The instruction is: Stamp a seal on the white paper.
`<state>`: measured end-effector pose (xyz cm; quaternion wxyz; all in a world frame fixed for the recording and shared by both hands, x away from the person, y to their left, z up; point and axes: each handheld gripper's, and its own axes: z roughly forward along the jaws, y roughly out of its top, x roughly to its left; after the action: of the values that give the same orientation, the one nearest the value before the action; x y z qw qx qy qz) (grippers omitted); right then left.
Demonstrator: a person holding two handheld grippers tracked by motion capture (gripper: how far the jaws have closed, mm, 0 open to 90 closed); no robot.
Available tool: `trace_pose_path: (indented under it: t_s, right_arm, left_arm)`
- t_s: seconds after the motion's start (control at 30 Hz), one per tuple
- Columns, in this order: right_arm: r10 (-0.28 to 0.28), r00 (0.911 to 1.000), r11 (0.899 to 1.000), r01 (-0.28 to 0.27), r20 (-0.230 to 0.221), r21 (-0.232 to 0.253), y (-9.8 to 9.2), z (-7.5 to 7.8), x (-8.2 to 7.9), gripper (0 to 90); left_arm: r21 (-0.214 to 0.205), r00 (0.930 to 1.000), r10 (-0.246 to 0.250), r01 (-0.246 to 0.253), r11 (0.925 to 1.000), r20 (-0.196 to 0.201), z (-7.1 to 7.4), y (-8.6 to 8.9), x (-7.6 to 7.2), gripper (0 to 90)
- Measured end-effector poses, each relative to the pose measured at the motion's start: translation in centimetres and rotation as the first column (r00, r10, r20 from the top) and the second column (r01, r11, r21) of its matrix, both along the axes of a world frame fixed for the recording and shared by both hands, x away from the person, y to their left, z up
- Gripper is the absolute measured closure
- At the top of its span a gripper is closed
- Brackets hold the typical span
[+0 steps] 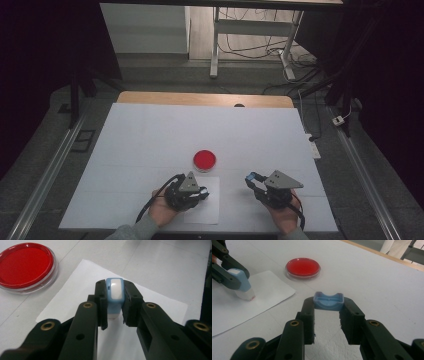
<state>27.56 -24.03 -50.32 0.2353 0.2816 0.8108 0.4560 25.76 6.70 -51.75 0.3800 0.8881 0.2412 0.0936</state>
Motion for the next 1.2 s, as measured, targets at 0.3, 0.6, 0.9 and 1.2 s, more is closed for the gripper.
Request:
trace_pose_path:
  t_s: [0.3,0.6,0.9,1.2]
  right_arm:
    - [-0.001,1.0,1.0,0.001,0.002,0.0,0.0,0.0,0.0,65.6]
    - [-0.001,1.0,1.0,0.001,0.003,0.007,-0.2,0.1,0.0,65.6]
    - [-0.003,1.0,1.0,0.003,0.005,0.003,-0.1,0.1,0.0,65.6]
    - [-0.001,1.0,1.0,0.001,0.002,0.004,-0.1,0.1,0.0,65.6]
  left_arm:
    - [-0.02,0.9999,0.01,-0.01,0.9997,0.004,0.1,0.1,-0.1,76.3]
    - [-0.065,0.9996,-0.001,0.003,0.9979,0.027,1.4,0.3,-0.4,76.2]
    - [-0.145,0.9991,0.02,-0.014,0.9894,0.038,3.2,1.7,-0.4,76.2]
    - [-0.199,0.9992,0.035,-0.031,0.9795,0.018,3.9,2.7,-0.1,76.2]
